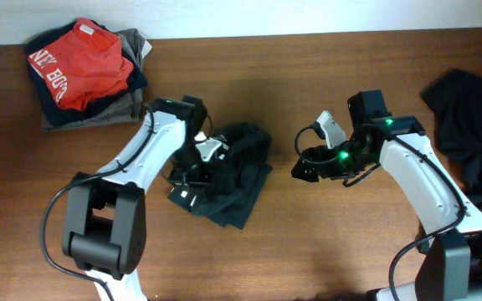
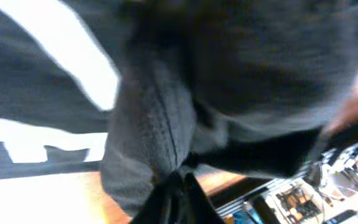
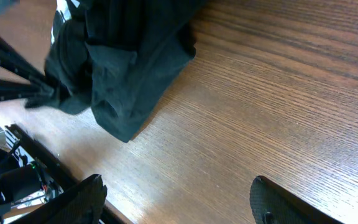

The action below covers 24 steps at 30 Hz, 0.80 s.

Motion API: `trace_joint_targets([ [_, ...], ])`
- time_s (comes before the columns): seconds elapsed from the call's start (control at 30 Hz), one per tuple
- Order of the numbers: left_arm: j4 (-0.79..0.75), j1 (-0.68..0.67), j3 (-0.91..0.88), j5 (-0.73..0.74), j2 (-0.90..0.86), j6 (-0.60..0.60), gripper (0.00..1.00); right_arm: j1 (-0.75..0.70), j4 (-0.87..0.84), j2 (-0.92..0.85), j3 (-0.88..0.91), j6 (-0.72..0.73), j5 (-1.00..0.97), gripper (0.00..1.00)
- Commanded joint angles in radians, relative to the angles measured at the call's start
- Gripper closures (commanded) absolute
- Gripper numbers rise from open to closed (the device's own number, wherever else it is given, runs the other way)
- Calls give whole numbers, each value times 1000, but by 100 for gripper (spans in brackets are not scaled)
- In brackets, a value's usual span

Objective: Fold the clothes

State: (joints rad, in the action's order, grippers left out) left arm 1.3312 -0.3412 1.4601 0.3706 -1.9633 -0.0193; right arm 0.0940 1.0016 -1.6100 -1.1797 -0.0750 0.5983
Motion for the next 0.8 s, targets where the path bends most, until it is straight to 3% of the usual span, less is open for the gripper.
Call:
trace_joint_targets([
  [0.0, 10, -42, -6, 95, 8, -20, 98, -4, -2, -1, 4, 6, -5, 21],
  [0.33, 20, -201, -5, 209, 10, -14, 97, -4, -24, -1, 4, 25, -7, 21],
  [0.77, 67, -116, 16, 69, 96, 51, 86, -4, -93, -1, 4, 126, -8, 21],
])
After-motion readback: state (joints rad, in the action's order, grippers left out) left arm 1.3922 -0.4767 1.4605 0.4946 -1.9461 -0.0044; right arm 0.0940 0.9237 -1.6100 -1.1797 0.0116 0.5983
